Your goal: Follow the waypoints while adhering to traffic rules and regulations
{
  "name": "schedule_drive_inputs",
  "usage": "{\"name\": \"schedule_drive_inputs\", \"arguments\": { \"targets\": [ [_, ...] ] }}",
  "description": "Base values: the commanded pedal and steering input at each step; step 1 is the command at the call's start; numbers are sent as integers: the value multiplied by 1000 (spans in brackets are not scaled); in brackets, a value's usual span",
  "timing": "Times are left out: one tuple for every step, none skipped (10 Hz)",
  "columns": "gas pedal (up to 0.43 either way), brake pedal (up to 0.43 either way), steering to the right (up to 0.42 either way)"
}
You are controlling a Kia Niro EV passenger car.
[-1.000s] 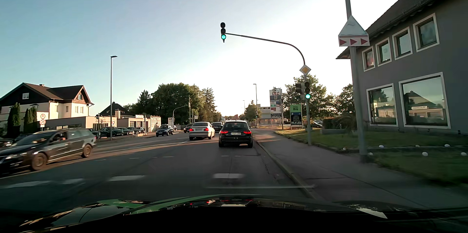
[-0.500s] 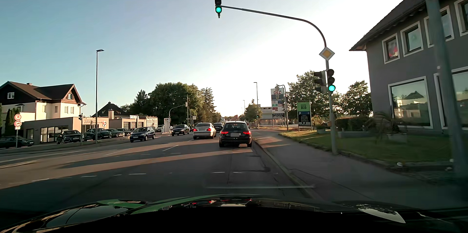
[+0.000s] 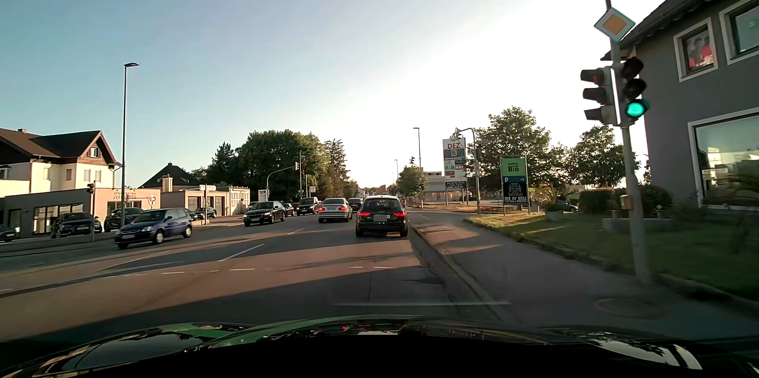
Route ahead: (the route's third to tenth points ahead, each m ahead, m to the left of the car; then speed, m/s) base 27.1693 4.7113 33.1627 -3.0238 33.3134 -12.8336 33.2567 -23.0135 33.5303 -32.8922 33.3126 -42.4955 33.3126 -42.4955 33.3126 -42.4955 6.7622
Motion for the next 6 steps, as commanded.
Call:
{"name": "schedule_drive_inputs", "arguments": {
  "targets": [
    [240,0,-6],
    [169,0,-5],
    [138,0,-5],
    [79,0,-6],
    [0,0,-7],
    [0,0,-7]
  ]
}}
